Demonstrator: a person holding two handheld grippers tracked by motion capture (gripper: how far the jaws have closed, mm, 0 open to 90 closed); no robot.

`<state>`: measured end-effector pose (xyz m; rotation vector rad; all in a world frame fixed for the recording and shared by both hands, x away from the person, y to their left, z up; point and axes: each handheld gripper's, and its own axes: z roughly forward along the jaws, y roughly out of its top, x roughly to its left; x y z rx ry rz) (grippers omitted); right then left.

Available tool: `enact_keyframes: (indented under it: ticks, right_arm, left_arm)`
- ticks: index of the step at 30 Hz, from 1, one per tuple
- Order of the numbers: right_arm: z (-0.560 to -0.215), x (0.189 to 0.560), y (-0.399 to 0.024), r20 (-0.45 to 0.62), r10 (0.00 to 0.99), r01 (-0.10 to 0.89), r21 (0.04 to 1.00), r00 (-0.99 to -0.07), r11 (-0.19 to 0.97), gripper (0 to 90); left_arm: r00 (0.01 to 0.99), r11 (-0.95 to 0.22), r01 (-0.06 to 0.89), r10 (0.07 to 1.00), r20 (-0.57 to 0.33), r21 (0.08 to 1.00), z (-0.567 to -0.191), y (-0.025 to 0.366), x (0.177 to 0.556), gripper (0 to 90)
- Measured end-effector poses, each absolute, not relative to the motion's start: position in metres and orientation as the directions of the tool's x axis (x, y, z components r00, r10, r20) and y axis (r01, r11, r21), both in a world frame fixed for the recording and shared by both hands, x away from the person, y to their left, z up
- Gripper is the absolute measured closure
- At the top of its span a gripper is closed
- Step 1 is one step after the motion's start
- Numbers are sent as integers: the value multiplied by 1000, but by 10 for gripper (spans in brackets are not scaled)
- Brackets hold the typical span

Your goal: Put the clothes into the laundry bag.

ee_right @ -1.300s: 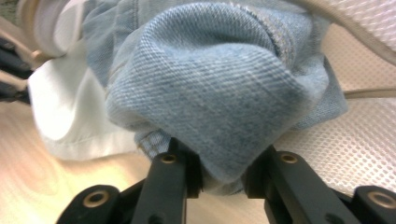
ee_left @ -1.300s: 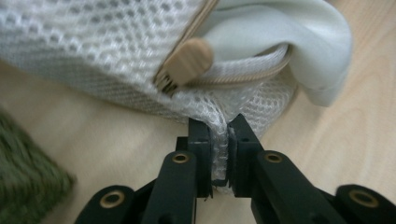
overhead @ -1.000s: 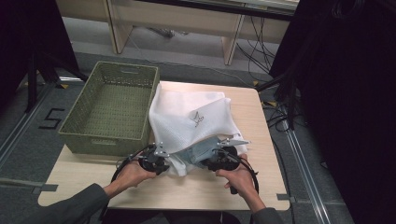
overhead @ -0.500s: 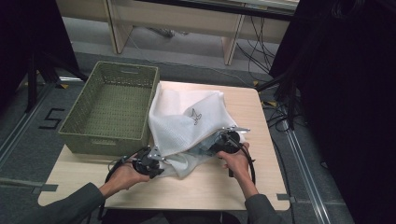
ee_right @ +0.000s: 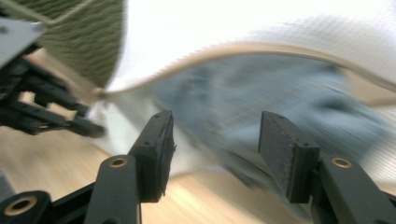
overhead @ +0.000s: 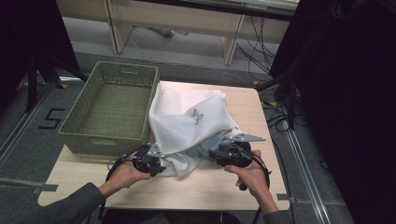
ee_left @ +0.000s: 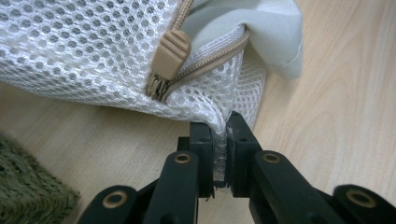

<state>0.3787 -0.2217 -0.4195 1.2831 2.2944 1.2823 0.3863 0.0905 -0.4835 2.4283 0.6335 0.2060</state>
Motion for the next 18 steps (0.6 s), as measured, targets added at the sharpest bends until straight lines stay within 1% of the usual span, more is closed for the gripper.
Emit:
enact_keyframes:
  ticks: [1,2,3,4,5,6,7,8,9,10,12,13,14,15,16,17,18]
  right_arm:
    - [-423,379,-214,198,763,568,782,-615,255,451]
    - [-426,379,-205,195,764,573,775,-616,265,438]
    - [-430,382,-198,159,757,549,781,-634,297,428]
    - [-434,385,-189,170,744,552,776,-647,303,417]
    - [-442,392,-174,137,726,530,774,-674,347,397]
    - [-446,395,-166,124,720,526,767,-682,367,387]
    - [-446,395,-166,124,720,526,767,-682,367,387]
    - [-459,400,-151,125,715,534,755,-688,382,361]
    - [-461,402,-148,117,711,548,726,-693,415,345]
    - [-469,405,-141,98,712,543,720,-696,432,328]
    - [-474,408,-137,88,712,550,703,-697,452,328]
    - [-479,410,-134,85,716,558,693,-693,457,339]
    - [-487,415,-132,66,729,567,677,-681,469,418]
    - [-487,415,-132,66,729,567,677,-681,469,418]
    - [-492,419,-132,25,748,565,672,-663,479,570]
    - [-494,419,-131,23,764,580,667,-644,469,621]
    - [-494,419,-131,23,764,580,667,-644,469,621]
  left_arm:
    - [873,-696,393,488,-6,602,-483,90,386,825]
    - [857,-658,417,515,-29,627,-485,88,384,825]
    - [866,-676,405,500,-20,615,-483,89,385,825]
    - [873,-690,394,487,-14,607,-482,90,386,825]
    - [874,-683,394,486,-19,615,-481,90,386,825]
    - [875,-685,391,483,-19,614,-480,90,386,825]
    - [875,-685,391,483,-19,614,-480,90,386,825]
    - [877,-685,390,481,-20,616,-480,90,385,825]
    - [877,-684,390,480,-22,617,-480,90,386,825]
    - [877,-685,388,479,-19,616,-479,90,385,826]
    - [878,-683,388,479,-21,619,-478,91,385,826]
    - [878,-683,388,479,-22,619,-477,92,385,827]
    - [875,-674,398,483,-36,622,-478,92,385,828]
    - [875,-674,398,483,-36,622,-478,92,385,829]
    - [881,-685,385,473,-24,619,-477,93,385,829]
    - [880,-685,387,474,-26,617,-478,92,385,830]
    - [880,-685,387,474,-26,617,-478,92,385,831]
